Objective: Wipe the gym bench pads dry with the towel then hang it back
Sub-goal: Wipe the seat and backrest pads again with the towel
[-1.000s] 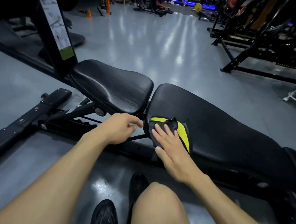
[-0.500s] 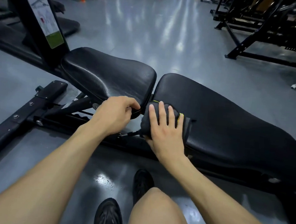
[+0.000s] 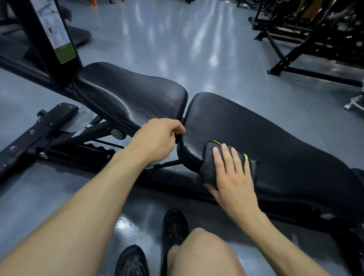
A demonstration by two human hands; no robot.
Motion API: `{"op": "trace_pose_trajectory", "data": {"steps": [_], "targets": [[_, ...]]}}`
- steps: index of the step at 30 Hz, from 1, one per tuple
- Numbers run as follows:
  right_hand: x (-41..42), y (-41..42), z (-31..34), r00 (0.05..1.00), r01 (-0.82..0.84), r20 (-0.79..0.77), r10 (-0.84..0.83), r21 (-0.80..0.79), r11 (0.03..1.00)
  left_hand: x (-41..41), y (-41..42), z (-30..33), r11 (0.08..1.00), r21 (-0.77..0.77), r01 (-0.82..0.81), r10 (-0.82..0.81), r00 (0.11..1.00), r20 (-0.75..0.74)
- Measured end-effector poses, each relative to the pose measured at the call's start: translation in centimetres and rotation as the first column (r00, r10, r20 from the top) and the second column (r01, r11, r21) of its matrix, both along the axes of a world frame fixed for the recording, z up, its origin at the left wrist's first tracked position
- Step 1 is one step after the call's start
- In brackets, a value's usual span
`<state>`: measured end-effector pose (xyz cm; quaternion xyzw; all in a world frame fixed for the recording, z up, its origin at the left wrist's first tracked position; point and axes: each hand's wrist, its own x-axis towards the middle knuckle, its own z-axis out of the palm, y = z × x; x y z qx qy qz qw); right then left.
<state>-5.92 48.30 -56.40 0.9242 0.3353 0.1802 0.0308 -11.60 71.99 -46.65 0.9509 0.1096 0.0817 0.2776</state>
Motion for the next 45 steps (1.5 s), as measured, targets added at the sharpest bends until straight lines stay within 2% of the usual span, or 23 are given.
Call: {"op": "trace_pose_trajectory", "data": {"steps": [5,10,15,20,26,31,34,37,39,41,45], "targets": [[0.5,5.3,0.9,1.000,-0.006,0.005,0.006,-0.010,1.000,0.7,0.2,-0.7,1.000,0.019,-0.014,0.014,1.000,0.020],[1.3,3.3,0.7,0.991,-0.131,0.003,0.131,0.068,0.989,1.6,-0.7,-1.0,0.998,0.015,-0.056,0.055,0.997,0.059],[2.5,-4.8,-1.0,0.985,-0.170,0.013,0.170,0.061,0.984,2.6,-3.2,-1.9,0.990,0.090,0.110,-0.111,0.994,0.014],[4.3,-14.8,-2.8,0.998,-0.058,0.015,0.058,0.029,0.998,3.2,-4.6,-2.9,0.993,0.092,0.079,-0.078,0.997,-0.009],[4.4,-12.0,-2.9,0.995,-0.081,0.049,0.083,-0.029,0.996,2.6,-6.4,-3.7,0.997,0.072,0.008,-0.006,1.000,-0.019],[2.9,-5.2,-2.3,0.991,-0.121,0.054,0.118,0.048,0.991,2.6,-7.4,-3.6,0.992,0.121,-0.016,0.019,1.000,-0.021],[3.2,-4.1,-2.2,0.974,-0.217,0.082,0.211,0.072,0.973,3.0,-7.3,-3.9,0.990,0.138,-0.036,0.038,0.999,-0.009],[4.3,-7.9,-2.9,0.951,-0.298,0.115,0.287,0.091,0.950,3.5,-7.8,-4.5,0.987,0.151,-0.055,0.053,0.998,0.015],[5.1,-11.3,-3.8,0.952,-0.291,0.132,0.276,0.110,0.950,3.9,-8.4,-4.9,0.974,0.225,-0.020,0.011,0.999,0.041],[6.2,-15.2,-4.7,0.966,-0.243,0.124,0.225,0.156,0.957,4.6,-9.3,-5.2,0.954,0.294,0.060,-0.077,0.996,0.045],[8.6,-23.6,-6.6,0.999,-0.043,0.038,0.035,0.246,0.968,6.2,-11.4,-5.5,0.946,0.285,0.158,-0.170,0.985,0.017]]}}
